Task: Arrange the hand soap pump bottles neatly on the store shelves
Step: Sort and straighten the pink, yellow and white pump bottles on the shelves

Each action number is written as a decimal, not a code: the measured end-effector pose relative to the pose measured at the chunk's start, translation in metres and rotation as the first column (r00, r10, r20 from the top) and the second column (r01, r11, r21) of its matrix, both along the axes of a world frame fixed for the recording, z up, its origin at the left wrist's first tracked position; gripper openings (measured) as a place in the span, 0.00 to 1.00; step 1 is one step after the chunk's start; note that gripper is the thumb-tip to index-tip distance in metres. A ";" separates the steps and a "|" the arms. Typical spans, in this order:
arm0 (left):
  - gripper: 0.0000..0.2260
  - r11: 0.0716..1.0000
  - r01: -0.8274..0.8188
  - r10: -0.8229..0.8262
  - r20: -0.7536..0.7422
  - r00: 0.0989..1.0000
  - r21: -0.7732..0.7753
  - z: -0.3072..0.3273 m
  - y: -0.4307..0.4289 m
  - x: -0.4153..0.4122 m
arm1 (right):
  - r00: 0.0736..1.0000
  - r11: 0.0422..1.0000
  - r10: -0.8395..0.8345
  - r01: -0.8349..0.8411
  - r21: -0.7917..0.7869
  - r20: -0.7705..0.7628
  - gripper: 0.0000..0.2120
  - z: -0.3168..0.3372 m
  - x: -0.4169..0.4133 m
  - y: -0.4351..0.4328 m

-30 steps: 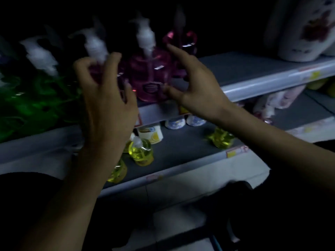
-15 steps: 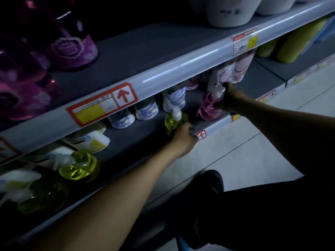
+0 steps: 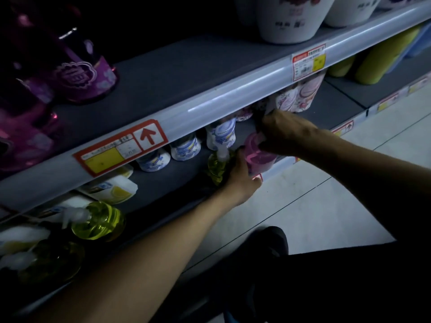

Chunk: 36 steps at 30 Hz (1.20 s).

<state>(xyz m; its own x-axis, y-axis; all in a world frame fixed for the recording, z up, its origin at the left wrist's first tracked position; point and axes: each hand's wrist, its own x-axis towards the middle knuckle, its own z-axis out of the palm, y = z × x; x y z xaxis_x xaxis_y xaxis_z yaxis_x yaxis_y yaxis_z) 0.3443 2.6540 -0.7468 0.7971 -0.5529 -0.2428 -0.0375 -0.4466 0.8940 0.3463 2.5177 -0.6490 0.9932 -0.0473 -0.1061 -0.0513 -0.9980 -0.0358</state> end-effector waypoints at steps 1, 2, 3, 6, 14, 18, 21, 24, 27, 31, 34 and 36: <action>0.33 0.999 0.008 -0.009 -0.010 1.000 -0.033 0.004 0.009 -0.003 | 0.998 0.998 0.061 -0.061 -0.031 0.014 0.14 0.016 -0.007 0.014; 0.34 0.996 0.015 -0.018 -0.035 0.999 -0.090 0.014 0.020 -0.008 | 0.993 0.992 0.117 -0.116 -0.057 0.024 0.11 0.031 -0.014 0.028; 0.35 0.988 0.028 -0.040 -0.077 0.996 -0.150 0.025 0.033 -0.013 | 0.985 0.983 0.170 -0.168 -0.079 0.028 0.10 0.047 -0.022 0.044; 0.37 0.953 0.135 -0.173 -0.120 0.978 -0.270 0.060 0.081 -0.032 | 0.964 0.965 0.262 -0.260 -0.037 0.048 0.08 0.091 -0.046 0.091; 0.26 0.796 -0.092 -0.075 -0.249 0.966 -0.599 0.150 0.208 -0.045 | 0.985 0.771 0.140 -0.172 0.614 0.099 0.25 0.160 -0.044 0.151; 0.27 0.619 -0.270 -0.138 -0.440 0.887 -0.738 0.183 0.229 -0.035 | 0.933 0.351 0.358 -0.167 0.921 0.033 0.18 0.163 -0.037 0.155; 0.22 0.492 -0.370 -0.226 -0.526 0.820 -0.788 0.202 0.232 -0.035 | 0.877 0.196 0.475 -0.187 0.963 0.074 0.25 0.161 -0.038 0.163; 0.27 0.459 -0.426 -0.230 -0.568 0.790 -0.780 0.202 0.232 -0.039 | 0.880 0.193 0.467 -0.195 0.962 0.085 0.29 0.161 -0.037 0.171; 0.31 0.462 -0.448 -0.222 -0.589 0.777 -0.765 0.202 0.227 -0.038 | 0.921 0.149 0.378 -0.162 0.975 0.095 0.30 0.157 -0.034 0.175; 0.22 0.446 -0.470 -0.067 -0.552 0.831 -0.762 0.200 0.219 -0.035 | 0.971 0.105 0.168 -0.192 0.976 0.173 0.32 0.157 -0.032 0.180; 0.22 0.437 -0.367 0.048 -0.386 0.921 -0.821 0.203 0.216 -0.032 | 0.966 0.114 0.138 -0.235 0.965 0.219 0.30 0.162 -0.033 0.179; 0.25 0.597 -0.274 0.311 -0.097 0.945 -0.754 0.200 0.215 -0.033 | 0.959 0.078 0.171 -0.242 0.967 0.226 0.27 0.167 -0.037 0.182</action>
<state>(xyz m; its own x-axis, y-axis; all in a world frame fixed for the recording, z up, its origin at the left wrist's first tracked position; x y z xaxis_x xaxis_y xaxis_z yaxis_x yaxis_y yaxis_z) 0.3116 2.8685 -0.5466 0.9479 -0.2615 0.1821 -0.0714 0.3828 0.9211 0.3097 2.7000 -0.4822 0.9483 0.2706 0.1661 0.1865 -0.0514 -0.9811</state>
